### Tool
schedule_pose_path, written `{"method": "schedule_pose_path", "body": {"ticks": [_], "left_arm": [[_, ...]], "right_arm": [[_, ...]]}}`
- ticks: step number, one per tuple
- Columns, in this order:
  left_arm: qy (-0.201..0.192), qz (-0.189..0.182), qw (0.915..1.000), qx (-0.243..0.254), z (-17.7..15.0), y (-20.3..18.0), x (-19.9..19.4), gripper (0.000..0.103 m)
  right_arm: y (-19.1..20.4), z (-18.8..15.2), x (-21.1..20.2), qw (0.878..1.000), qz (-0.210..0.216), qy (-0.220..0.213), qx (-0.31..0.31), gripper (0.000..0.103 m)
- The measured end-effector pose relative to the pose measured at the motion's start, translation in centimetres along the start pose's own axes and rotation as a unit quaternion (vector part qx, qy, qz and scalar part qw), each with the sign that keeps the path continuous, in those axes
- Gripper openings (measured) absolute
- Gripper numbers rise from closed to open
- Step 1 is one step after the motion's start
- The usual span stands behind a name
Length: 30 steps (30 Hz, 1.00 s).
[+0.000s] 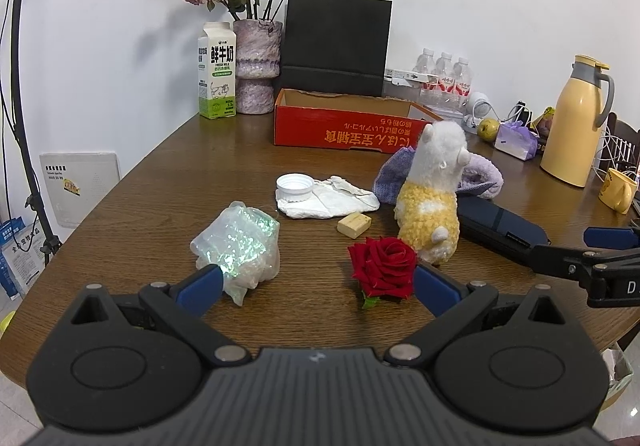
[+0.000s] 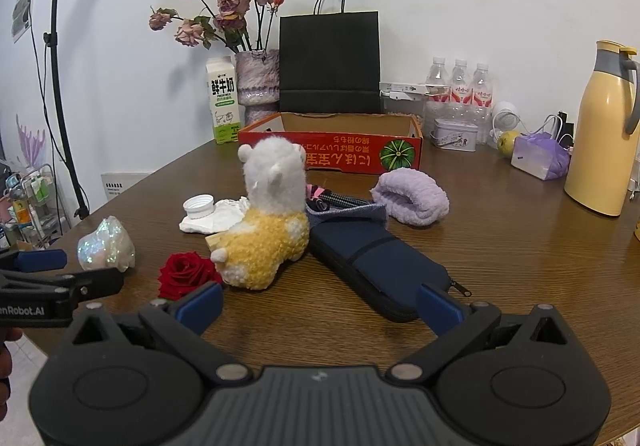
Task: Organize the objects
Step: 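Move the left tool toward the clear iridescent plastic bag, then grasp the plastic bag with the left tool while the right tool grasps the navy pencil case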
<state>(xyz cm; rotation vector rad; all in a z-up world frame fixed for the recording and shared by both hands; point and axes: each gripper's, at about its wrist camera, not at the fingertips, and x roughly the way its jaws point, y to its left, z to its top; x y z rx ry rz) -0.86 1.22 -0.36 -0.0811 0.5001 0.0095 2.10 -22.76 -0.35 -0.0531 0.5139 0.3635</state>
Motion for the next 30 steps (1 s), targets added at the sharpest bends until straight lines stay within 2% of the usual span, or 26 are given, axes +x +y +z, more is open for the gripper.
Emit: {"method": "schedule_pose_path", "body": {"ticks": [20,30], "left_arm": [[-0.011,0.007,0.9999,-0.004,-0.1,0.6,-0.3,0.103],[-0.016,0.047,0.9987,-0.008,0.5,2.9,0.7,0.103]], "right_arm": [[0.0,-0.2,0.2,1.000,0.001,0.002,0.002,0.103],[-0.7,-0.2,1.6,1.000,-0.007,0.010,0.007,0.103]]}}
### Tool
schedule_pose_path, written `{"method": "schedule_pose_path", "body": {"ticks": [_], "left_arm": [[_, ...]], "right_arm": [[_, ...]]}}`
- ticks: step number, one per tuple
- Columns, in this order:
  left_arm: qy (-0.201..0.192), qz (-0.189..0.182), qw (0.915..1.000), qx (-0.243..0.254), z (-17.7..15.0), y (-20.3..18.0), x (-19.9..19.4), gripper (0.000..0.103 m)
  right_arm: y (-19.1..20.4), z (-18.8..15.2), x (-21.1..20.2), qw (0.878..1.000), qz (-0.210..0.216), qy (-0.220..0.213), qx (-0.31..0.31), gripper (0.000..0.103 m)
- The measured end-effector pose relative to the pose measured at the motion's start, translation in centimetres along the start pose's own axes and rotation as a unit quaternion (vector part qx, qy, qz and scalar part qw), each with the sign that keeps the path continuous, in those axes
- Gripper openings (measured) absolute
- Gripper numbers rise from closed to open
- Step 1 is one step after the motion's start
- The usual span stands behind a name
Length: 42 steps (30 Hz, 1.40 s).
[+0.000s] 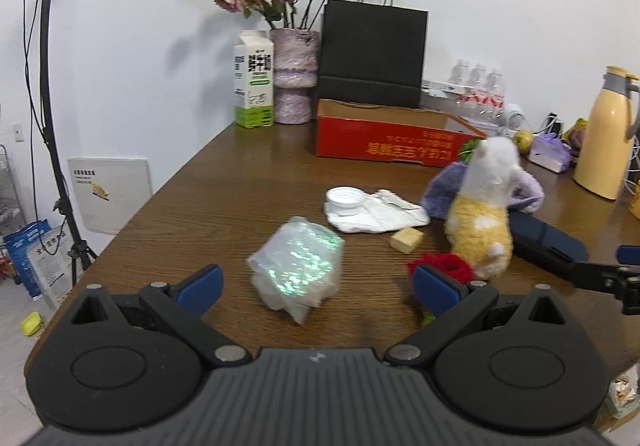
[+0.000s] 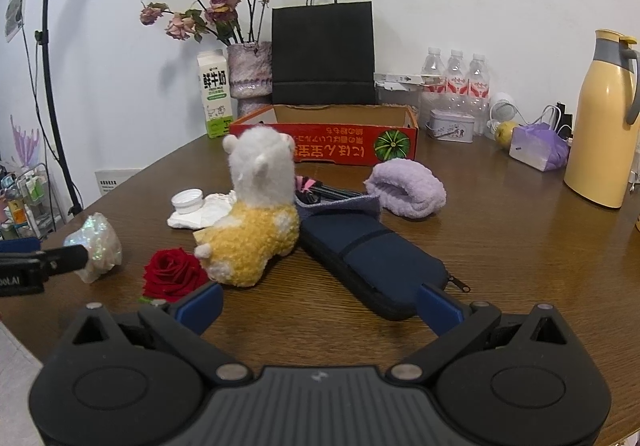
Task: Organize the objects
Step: 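Grasp the plastic bag with the left tool while the right tool grasps the navy pencil case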
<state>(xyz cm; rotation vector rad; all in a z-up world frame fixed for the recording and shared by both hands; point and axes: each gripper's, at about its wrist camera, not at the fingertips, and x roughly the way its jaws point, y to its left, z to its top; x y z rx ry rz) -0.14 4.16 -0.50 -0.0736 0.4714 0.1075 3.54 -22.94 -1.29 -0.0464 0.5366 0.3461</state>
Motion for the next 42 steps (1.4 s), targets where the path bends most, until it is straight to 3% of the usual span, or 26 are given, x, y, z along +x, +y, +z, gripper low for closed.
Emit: {"method": "schedule_pose_path", "body": {"ticks": [13,17,21,23,27,42], "left_arm": [[0.020,0.024,0.9995,0.004,0.8,1.0,4.5,0.100],[0.029,0.032,0.9990,-0.008,0.8,1.1,5.8,0.083],[0.039,0.030,0.9987,-0.015,0.7,1.1,6.9,0.055],[0.040,0.035,0.9985,-0.016,0.6,1.0,7.3,0.054],[0.036,0.045,0.9983,-0.010,0.7,0.8,7.3,0.042],[-0.001,0.048,0.9988,0.010,2.0,-0.7,4.8,0.041]], "right_arm": [[-1.2,0.1,1.7,1.000,-0.014,0.017,0.011,0.103],[-1.6,0.2,2.0,1.000,-0.019,0.019,0.015,0.103],[-2.0,0.1,2.3,0.999,-0.021,0.022,0.017,0.103],[-2.3,0.1,2.4,0.999,-0.022,0.023,0.019,0.103],[-2.7,0.0,2.6,0.999,-0.022,0.024,0.023,0.103],[-4.1,1.4,4.1,1.000,-0.014,0.021,-0.011,0.103]]}}
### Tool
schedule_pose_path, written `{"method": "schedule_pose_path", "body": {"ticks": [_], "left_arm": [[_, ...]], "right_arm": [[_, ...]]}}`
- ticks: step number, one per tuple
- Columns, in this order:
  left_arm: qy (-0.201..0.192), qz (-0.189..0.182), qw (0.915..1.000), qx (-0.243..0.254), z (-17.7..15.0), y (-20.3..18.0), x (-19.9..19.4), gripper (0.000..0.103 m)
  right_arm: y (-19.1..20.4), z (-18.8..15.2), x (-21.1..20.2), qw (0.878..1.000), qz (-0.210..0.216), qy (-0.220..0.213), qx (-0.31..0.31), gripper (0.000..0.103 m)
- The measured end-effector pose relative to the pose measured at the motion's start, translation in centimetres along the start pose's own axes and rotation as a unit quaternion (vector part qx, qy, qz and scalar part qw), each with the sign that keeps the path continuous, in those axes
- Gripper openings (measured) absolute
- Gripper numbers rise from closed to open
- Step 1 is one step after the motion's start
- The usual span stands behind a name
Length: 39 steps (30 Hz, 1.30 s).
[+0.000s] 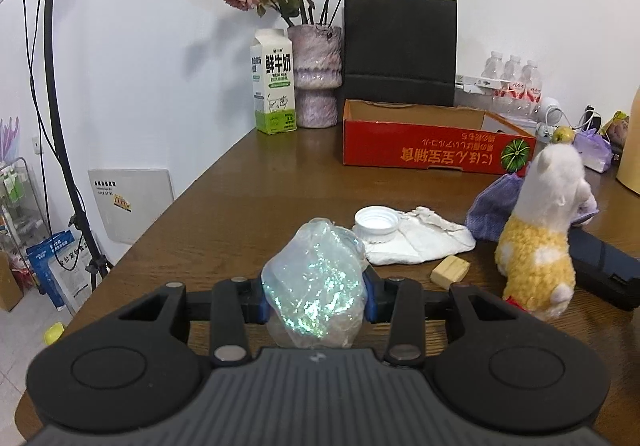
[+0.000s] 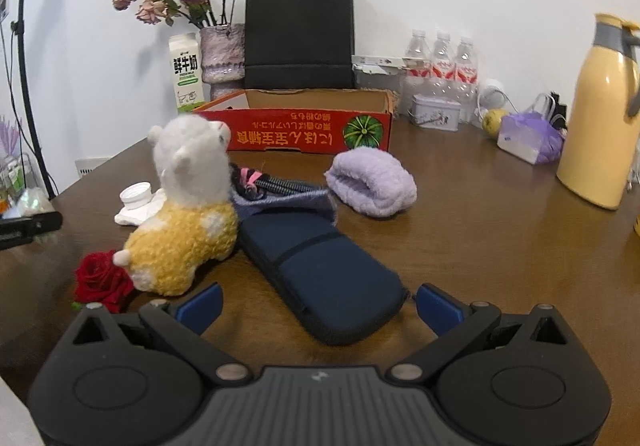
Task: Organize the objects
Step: 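Grasp the plastic bag with the left tool while the right tool grasps the navy pencil case, then carry the plastic bag and navy pencil case toward the open cardboard box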
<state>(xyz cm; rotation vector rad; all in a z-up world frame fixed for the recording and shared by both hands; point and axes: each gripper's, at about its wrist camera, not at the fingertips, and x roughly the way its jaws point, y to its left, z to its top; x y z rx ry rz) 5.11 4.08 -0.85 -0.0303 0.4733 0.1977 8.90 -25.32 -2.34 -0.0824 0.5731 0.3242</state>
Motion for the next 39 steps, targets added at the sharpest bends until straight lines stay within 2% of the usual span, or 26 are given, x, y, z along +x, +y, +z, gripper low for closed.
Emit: {"method": "schedule_pose_path", "body": {"ticks": [4,8,10,15,16,18,20,23,32,38,39], "left_arm": [[-0.001,0.003,1.0000,0.001,0.1,-0.2,-0.4,0.041],[0.006,0.006,1.0000,-0.003,0.0,-0.4,-0.6,0.041],[0.013,0.004,0.9999,-0.002,-0.1,-0.5,-0.8,0.041],[0.017,0.007,0.9998,0.004,-0.2,-0.8,-1.0,0.041],[0.016,0.008,0.9998,0.005,-0.1,-1.0,-1.1,0.041],[0.018,0.006,0.9998,0.004,-0.1,-1.1,-1.0,0.041],[0.019,0.006,0.9998,0.004,-0.1,-1.2,-0.9,0.041],[0.023,0.003,0.9997,0.005,-0.2,-1.5,-0.7,0.041],[0.019,0.001,0.9998,0.000,-0.3,-1.7,-0.8,0.041],[0.013,-0.002,0.9999,0.002,-0.5,-1.7,-1.8,0.041],[0.012,-0.001,0.9999,-0.001,-0.5,-1.5,-2.0,0.041]], "right_arm": [[-0.6,1.0,1.1,0.998,0.044,0.002,-0.038,0.103],[-1.0,1.7,3.3,0.995,0.052,0.026,-0.077,0.103],[-1.5,2.2,4.8,0.994,0.063,0.048,-0.075,0.103],[-2.4,2.8,8.0,0.986,0.122,0.097,-0.056,0.102],[-2.5,2.8,8.1,0.987,0.124,0.090,-0.050,0.101],[-2.6,2.9,7.9,0.987,0.133,0.085,-0.039,0.087],[-2.9,2.7,7.3,0.987,0.139,0.079,-0.027,0.078],[-3.6,1.9,6.1,0.988,0.135,0.072,-0.015,0.072],[-4.1,-0.8,1.9,0.997,0.062,0.051,0.018,0.072],[-4.2,-0.2,2.8,0.995,0.079,0.063,0.011,0.077],[-4.4,0.0,3.1,0.994,0.088,0.065,0.008,0.084]]}}
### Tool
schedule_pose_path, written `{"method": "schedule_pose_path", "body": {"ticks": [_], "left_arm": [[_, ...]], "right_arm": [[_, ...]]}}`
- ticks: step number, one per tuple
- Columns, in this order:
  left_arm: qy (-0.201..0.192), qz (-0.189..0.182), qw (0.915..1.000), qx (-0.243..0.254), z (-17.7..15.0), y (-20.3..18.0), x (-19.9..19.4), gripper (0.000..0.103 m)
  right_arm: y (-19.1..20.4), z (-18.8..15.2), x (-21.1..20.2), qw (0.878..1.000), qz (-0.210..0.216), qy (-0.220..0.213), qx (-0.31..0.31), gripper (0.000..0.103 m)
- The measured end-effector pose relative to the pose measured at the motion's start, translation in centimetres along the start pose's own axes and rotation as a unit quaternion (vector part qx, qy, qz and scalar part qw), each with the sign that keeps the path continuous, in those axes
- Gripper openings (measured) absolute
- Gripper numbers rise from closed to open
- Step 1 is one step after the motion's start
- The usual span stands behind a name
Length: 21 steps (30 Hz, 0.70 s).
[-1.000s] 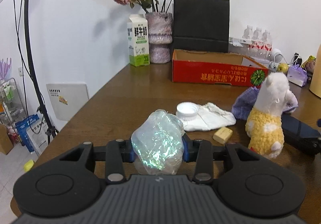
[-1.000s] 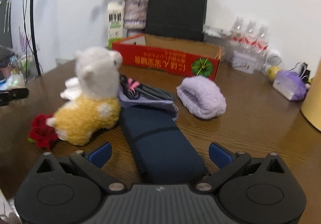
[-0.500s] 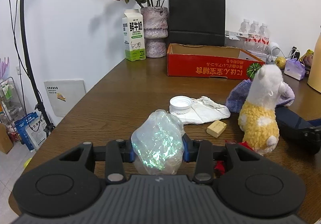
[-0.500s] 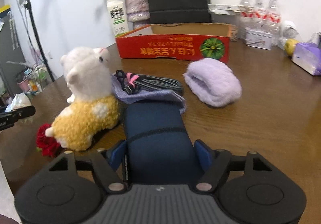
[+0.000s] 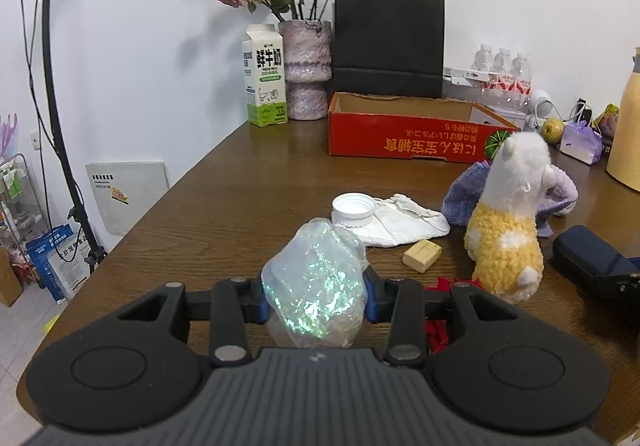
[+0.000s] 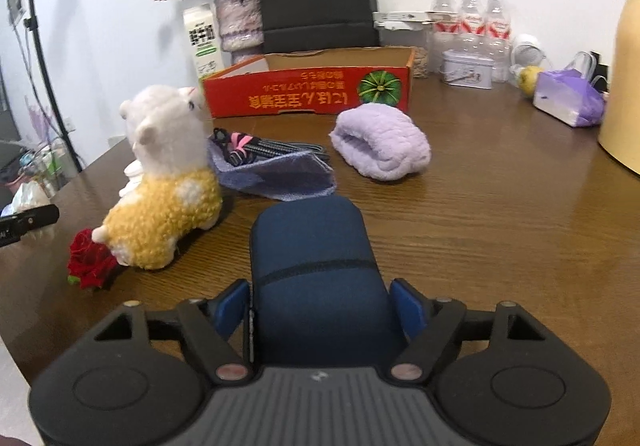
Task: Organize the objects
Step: 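Carry the plastic bag and navy pencil case toward the open cardboard box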
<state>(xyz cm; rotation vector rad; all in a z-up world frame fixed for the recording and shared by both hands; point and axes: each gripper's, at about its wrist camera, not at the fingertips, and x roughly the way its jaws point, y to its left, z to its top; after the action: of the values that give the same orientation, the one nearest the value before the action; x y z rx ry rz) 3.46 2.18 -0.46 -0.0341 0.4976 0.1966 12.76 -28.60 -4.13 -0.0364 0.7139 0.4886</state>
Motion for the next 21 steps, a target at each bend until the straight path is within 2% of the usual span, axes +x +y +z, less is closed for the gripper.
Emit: {"method": "schedule_pose_path", "body": {"ticks": [2,9,10,11,12,18,21], "left_arm": [[0.001,0.001,1.0000,-0.002,0.0,0.2,-0.2,0.042],[0.003,0.004,1.0000,-0.007,-0.3,1.1,-0.6,0.042],[0.003,0.002,1.0000,-0.005,-0.3,1.2,-0.6,0.042],[0.002,0.001,1.0000,-0.005,-0.3,1.2,-0.5,0.042],[0.000,-0.001,1.0000,-0.005,-0.3,1.2,-0.5,0.042],[0.002,-0.014,0.9999,0.000,-0.1,1.0,-0.2,0.042],[-0.004,-0.013,0.9999,-0.006,0.1,1.3,0.0,0.042]], "right_arm": [[-0.2,0.2,0.5,1.000,0.014,0.000,-0.002,0.092],[0.8,-0.6,0.2,0.999,-0.008,0.010,-0.051,0.092],[1.1,-0.8,0.1,0.998,-0.015,0.009,-0.056,0.090],[1.3,-0.9,0.0,0.998,-0.019,0.007,-0.061,0.082],[1.3,-0.9,-0.2,0.998,-0.019,0.000,-0.059,0.069],[1.4,-0.9,-0.7,0.999,-0.022,-0.026,-0.031,0.062],[1.5,-0.7,-1.3,0.998,-0.028,-0.051,-0.025,0.062]]}}
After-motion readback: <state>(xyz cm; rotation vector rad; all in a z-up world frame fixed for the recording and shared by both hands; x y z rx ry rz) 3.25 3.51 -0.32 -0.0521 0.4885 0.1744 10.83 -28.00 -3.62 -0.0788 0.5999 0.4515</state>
